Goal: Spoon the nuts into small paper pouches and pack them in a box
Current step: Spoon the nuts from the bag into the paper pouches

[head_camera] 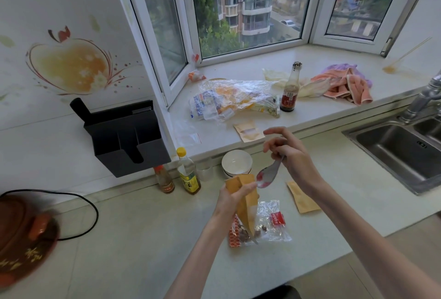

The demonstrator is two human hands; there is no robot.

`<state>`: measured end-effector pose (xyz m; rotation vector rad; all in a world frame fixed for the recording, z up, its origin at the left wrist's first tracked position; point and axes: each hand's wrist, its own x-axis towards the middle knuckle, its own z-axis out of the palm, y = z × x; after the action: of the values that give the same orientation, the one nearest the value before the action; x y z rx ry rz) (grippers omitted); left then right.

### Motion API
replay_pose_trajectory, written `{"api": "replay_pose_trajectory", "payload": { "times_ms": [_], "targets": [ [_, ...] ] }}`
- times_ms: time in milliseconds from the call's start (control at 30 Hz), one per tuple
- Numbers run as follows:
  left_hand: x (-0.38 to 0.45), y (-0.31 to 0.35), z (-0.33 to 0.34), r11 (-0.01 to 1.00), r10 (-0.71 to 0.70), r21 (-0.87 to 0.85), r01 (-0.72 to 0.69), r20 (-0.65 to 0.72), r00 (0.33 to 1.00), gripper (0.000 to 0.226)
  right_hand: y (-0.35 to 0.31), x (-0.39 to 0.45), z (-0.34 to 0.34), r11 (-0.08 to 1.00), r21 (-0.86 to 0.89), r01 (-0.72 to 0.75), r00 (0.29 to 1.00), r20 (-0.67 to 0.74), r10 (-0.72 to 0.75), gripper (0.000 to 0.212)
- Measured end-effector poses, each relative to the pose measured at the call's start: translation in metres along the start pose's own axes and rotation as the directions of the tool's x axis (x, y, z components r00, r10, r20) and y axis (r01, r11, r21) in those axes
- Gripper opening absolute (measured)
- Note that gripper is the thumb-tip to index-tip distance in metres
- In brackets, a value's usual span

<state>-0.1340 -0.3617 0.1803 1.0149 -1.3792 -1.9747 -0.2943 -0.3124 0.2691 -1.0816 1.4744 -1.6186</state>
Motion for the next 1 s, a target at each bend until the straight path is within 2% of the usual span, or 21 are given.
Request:
{"api": "replay_pose_trajectory", "payload": {
  "times_ms": [167, 267, 367, 433, 533, 667, 767, 867, 1000],
  "targets": [
    [-0.002, 0.003, 0.006, 0.979, -0.095, -0.187, 0.082, -0.064, 0.993, 0.032, 0.009, -0.006, 0.004, 0.997, 0.051, 0.059, 0.998, -0.013, -0.058, 0.044],
    [0.002, 0.0, 0.007, 0.98, -0.125, -0.171, 0.099, -0.146, 0.981, 0.027, 0.013, -0.008, 0.007, 0.997, 0.025, 0.069, 0.998, -0.005, -0.069, 0.035],
    [0.006, -0.01, 0.007, 0.987, -0.133, -0.119, 0.111, -0.203, 0.97, 0.012, 0.019, -0.012, 0.009, 0.994, -0.098, 0.038, 0.999, 0.014, -0.037, 0.029],
    [0.006, -0.018, 0.008, 0.989, -0.133, -0.091, 0.116, -0.22, 0.966, 0.006, 0.025, -0.016, 0.006, 0.969, -0.247, -0.015, 0.999, 0.024, 0.022, 0.027],
    [0.007, -0.029, 0.007, 0.991, -0.134, -0.059, 0.123, -0.264, 0.955, 0.005, 0.034, -0.021, -0.005, 0.846, -0.527, -0.073, 0.993, 0.041, 0.111, 0.025],
    [0.007, -0.038, 0.006, 0.991, -0.127, 0.012, 0.135, -0.264, 0.956, 0.018, 0.048, -0.029, -0.026, 0.731, -0.661, -0.169, 0.959, 0.062, 0.278, 0.018],
    [0.009, -0.046, 0.004, 0.989, -0.077, 0.105, 0.105, -0.241, 0.968, 0.022, 0.065, -0.039, -0.046, 0.716, -0.647, -0.263, 0.926, 0.038, 0.375, 0.024],
    [0.014, -0.059, -0.003, 0.956, -0.029, 0.28, 0.086, -0.201, 0.979, 0.031, 0.086, -0.053, -0.067, 0.718, -0.554, -0.421, 0.885, -0.08, 0.458, 0.027],
    [0.022, -0.085, -0.016, 0.867, -0.01, 0.483, 0.119, -0.221, 0.975, 0.043, 0.116, -0.07, -0.099, 0.623, -0.532, -0.574, 0.807, -0.235, 0.542, 0.03]
  ]
}}
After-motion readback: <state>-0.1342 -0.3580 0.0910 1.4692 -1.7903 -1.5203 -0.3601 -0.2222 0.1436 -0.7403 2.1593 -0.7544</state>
